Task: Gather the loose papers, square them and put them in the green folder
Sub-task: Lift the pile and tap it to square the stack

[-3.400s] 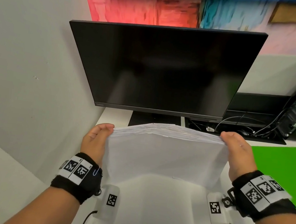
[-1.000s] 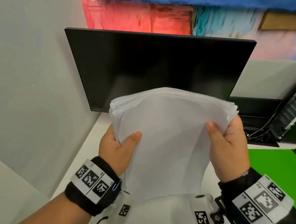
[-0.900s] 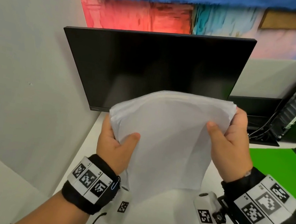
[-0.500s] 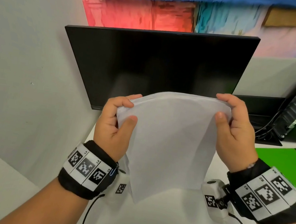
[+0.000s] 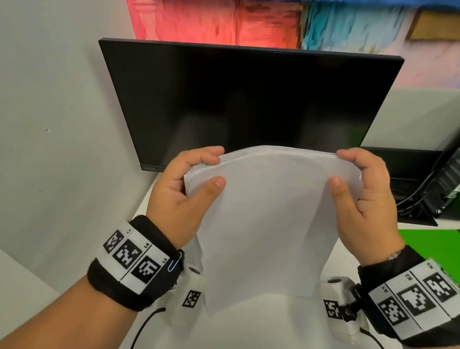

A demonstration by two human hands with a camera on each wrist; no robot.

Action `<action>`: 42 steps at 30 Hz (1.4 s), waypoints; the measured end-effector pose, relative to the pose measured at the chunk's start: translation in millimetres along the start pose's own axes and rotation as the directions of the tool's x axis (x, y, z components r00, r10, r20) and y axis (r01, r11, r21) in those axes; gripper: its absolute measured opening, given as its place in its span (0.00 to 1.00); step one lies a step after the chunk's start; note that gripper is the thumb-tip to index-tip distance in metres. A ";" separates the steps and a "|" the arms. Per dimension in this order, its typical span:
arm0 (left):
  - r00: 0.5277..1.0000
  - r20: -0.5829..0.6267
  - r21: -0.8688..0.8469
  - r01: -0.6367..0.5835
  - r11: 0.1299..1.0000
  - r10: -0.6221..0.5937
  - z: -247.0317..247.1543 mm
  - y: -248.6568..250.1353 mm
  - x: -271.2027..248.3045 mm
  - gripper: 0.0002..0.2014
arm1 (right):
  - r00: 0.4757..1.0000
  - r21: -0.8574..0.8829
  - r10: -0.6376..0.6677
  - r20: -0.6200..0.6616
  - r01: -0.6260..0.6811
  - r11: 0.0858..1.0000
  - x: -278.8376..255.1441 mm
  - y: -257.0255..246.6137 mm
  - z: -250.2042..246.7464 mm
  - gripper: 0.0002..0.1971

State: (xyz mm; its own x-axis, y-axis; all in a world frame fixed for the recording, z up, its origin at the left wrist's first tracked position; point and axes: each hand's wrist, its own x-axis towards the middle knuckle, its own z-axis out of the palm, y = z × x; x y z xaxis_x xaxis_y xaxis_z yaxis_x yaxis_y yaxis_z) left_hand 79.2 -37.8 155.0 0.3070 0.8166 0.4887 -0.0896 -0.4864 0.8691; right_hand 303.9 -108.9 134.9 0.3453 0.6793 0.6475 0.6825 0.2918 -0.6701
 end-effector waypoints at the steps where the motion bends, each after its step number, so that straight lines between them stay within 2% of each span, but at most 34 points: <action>1: 1.000 0.000 -0.021 0.008 1.000 -0.008 -0.7 0.1 0.5 0.15 | 1.000 0.041 0.025 -0.001 -0.025 0.999 -0.2 -1.1 -0.5 0.18; 3: 0.998 -0.010 -0.058 0.059 0.997 -0.060 -2.4 -1.7 2.6 0.19 | 0.990 0.214 0.140 0.023 -0.142 0.966 0.1 -3.4 -0.7 0.23; 5: 0.987 -0.006 -0.061 0.159 0.985 -0.160 -2.6 -7.1 5.5 0.25 | 0.954 0.345 0.290 0.082 -0.300 0.889 -0.5 -4.0 0.9 0.28; 7: 0.965 -0.018 0.025 0.261 0.965 -0.261 2.4 -9.5 6.9 0.25 | 0.904 0.438 0.402 0.148 -0.424 0.793 -0.5 -10.5 5.2 0.19; 9: 0.949 -0.101 0.060 0.304 0.951 -0.297 9.4 -4.9 6.8 0.16 | 0.904 0.482 0.415 0.098 -0.408 0.775 -0.3 -20.8 10.4 0.14; 11: 0.955 -0.149 0.035 0.265 0.964 -0.258 12.8 1.4 5.6 0.09 | 0.925 0.497 0.380 -0.008 -0.326 0.804 -0.2 -30.1 13.2 0.14; 13: 0.972 -0.158 -0.018 0.172 0.985 -0.173 13.1 9.3 4.7 0.10 | 0.942 0.506 0.329 -0.074 -0.249 0.826 0.6 -38.0 12.6 0.16; 16: 0.995 -0.084 -0.013 0.048 0.999 -0.049 10.0 12.2 4.0 0.17 | 0.945 0.461 0.314 -0.091 -0.239 0.854 1.5 -39.0 13.0 0.16; 18: 0.995 -0.076 -0.034 0.060 0.998 -0.062 10.2 10.6 2.8 0.21 | 0.937 0.445 0.338 -0.091 -0.266 0.855 1.6 -38.5 13.9 0.16; 21: 0.983 -0.147 -0.113 0.091 0.989 -0.107 11.1 9.2 4.4 0.21 | 0.911 0.497 0.400 -0.103 -0.301 0.814 4.7 -37.5 13.3 0.14; 24: 0.954 -0.237 -0.144 0.153 0.978 -0.185 11.6 9.6 11.0 0.15 | 0.879 0.520 0.466 -0.102 -0.352 0.778 11.8 -36.6 13.1 0.12; 28: 0.920 -0.290 -0.151 0.230 0.961 -0.265 14.8 7.8 19.8 0.06 | 0.832 0.531 0.545 -0.101 -0.419 0.737 21.5 -32.9 9.6 0.05; 32: 0.931 -0.252 -0.133 0.239 0.962 -0.266 15.4 9.2 24.5 0.10 | 0.815 0.532 0.573 -0.085 -0.450 0.718 27.9 -32.7 7.3 0.06; 35: 0.955 -0.190 -0.058 0.220 0.974 -0.227 13.4 7.0 24.3 0.03 | 0.833 0.536 0.550 -0.065 -0.436 0.723 29.5 -31.0 4.7 0.02; 36: 0.965 -0.141 -0.035 0.217 0.975 -0.220 12.1 4.3 23.2 0.07 | 0.843 0.554 0.535 -0.047 -0.424 0.716 28.5 -28.4 3.1 0.01; 39: 0.959 -0.032 -0.022 0.281 0.959 -0.282 6.0 -8.5 20.5 0.16 | 0.907 0.532 0.417 0.057 -0.381 0.756 17.5 -9.7 -1.9 0.21; 41: 0.926 -0.020 -0.057 0.375 0.925 -0.376 4.8 -13.8 18.1 0.14 | 0.905 0.510 0.392 0.167 -0.419 0.751 5.8 4.5 -1.8 0.37; 42: 0.914 -0.020 -0.056 0.404 0.913 -0.406 6.1 -14.6 16.5 0.12 | 0.887 0.506 0.410 0.212 -0.459 0.730 0.6 8.7 0.7 0.40</action>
State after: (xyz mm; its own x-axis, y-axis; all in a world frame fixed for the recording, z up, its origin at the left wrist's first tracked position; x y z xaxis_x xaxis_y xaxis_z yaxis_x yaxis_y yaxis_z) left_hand 91.3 -19.2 149.9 0.2976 0.9499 0.0952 -0.0103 -0.0966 0.9953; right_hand 309.6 -105.5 129.2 0.4491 0.8653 0.2227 0.0143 0.2423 -0.9701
